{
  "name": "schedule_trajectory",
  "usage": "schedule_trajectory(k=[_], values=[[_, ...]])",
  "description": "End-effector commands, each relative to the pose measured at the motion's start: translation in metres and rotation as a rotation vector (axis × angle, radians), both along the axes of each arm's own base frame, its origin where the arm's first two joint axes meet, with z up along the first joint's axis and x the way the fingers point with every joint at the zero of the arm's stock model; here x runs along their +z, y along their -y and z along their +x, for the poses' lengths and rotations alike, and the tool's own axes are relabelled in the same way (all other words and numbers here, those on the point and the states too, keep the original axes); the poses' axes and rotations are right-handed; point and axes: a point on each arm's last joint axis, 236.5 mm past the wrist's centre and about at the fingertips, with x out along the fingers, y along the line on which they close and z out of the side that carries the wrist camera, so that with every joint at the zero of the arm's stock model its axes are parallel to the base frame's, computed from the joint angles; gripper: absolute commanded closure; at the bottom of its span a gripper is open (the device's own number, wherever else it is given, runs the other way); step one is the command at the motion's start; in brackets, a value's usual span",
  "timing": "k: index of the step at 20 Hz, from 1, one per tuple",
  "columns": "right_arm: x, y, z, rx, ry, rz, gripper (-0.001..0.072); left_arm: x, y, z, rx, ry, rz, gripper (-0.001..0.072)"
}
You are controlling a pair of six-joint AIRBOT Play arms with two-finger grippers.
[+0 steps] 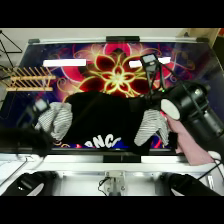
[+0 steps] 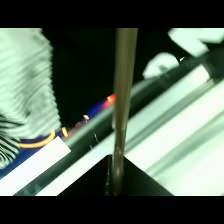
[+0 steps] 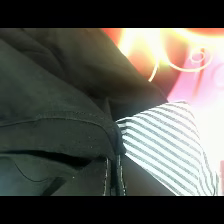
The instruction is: Fold the shirts.
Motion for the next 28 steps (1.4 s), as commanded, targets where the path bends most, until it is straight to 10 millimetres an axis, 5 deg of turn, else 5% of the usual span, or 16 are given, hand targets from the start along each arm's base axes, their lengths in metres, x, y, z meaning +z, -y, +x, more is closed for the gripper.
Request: schedule_trajectory(k=[1,12,25,28], values=[[0.001,-0.004,0.000,0.027,0.004,0.010,0.0645,-0.012,-0.013,-0.049,-0.073,0.011,0.033,0.0672],[0.000,-0.032,-0.015,0.078,-0.058,0.121,0.0645,-0.046,-0.016,-0.079,-0.186,-0.028,0.028,0.0672],[0.001,-0.066,-0.040,0.186,-0.139,0.234,0.0645,-0.052,-0.004,-0.067,-0.208,0.030,-0.009,0.0672],[0.019,-0.080,-0.038,0.230,-0.099,0.296,0.0645,-0.055,-0.003,-0.069,-0.290,0.027,0.013,0.0673]])
